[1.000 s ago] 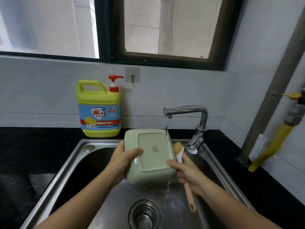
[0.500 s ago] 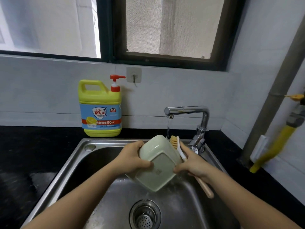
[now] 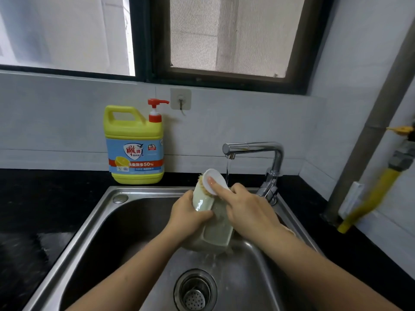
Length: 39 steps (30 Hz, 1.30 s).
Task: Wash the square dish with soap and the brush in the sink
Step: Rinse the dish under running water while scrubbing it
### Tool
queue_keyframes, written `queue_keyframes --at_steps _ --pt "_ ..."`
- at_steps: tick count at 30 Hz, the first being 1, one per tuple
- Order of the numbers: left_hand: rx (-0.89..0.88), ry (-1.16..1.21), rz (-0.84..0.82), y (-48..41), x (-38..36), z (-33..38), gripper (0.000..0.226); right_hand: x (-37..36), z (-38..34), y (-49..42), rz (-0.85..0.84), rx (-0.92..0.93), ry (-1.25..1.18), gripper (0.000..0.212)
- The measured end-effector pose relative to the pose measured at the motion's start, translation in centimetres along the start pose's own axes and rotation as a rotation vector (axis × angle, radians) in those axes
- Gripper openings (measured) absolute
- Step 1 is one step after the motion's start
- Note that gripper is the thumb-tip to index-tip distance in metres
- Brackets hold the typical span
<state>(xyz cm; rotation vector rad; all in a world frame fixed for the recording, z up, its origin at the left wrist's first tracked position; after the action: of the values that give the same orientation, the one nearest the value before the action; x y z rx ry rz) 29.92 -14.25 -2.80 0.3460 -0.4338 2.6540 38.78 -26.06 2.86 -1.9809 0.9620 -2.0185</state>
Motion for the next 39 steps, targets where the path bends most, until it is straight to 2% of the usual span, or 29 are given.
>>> queue_keyframes --at_steps 3,8,11,16,18,24,27,33,36,39 --pt "0.031 0.062 0.007 0.3 0.4 -0.5 0.036 -1.2 2.3 -0.7 -0.047 -0.173 -0.020 0.065" --pt "0.054 0.154 -0.031 0.3 1.5 -1.8 0.042 -2.3 5.1 -1.1 -0.262 -0.344 -0.031 0.070" --pt "0.046 0.179 -0.054 0.3 1.6 -2.0 0.044 -1.6 4.1 -1.7 -0.258 -0.289 -0.069 0.067" --pt "-0.031 0.127 -0.139 0.3 2.0 -1.8 0.045 -0.4 1.7 -2.6 -0.186 -0.092 -0.215 0.059" --pt "-0.023 0.135 -0.150 0.2 2.3 -1.8 0.050 -0.4 2.4 -2.7 -0.173 -0.108 -0.186 0.058" --pt "0.121 0.324 -0.136 -0.4 3.1 -2.5 0.064 -1.6 5.9 -1.2 -0.212 -0.223 -0.150 0.063" --pt "0.216 0.406 -0.147 -0.4 3.2 -2.9 0.065 -1.7 6.3 -0.6 -0.153 -0.237 -0.201 0.066" --pt "0.451 0.690 -0.115 -0.8 3.4 -3.8 0.037 -1.4 5.6 0.1 -0.065 -0.148 -0.250 0.069" --pt "0.530 0.816 -0.115 -1.1 3.7 -4.1 0.044 -1.4 4.9 1.2 -0.044 -0.076 -0.232 0.072" --pt "0.591 0.864 -0.109 -1.3 3.9 -4.5 0.061 -1.2 4.8 2.8 0.008 0.032 -0.181 0.074"
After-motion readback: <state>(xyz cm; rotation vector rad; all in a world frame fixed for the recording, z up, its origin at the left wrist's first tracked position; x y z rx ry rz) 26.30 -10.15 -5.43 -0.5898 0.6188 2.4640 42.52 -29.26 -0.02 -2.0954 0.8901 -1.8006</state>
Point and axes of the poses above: each hand's wrist, its own y-axis away from the middle knuckle, its own x-axis out of the back of the hand, z = x × y, the point moved 3 cm from there along -y, towards the middle knuckle, and after that the axes turned 13 degrees about z, right-handed, at the moved point
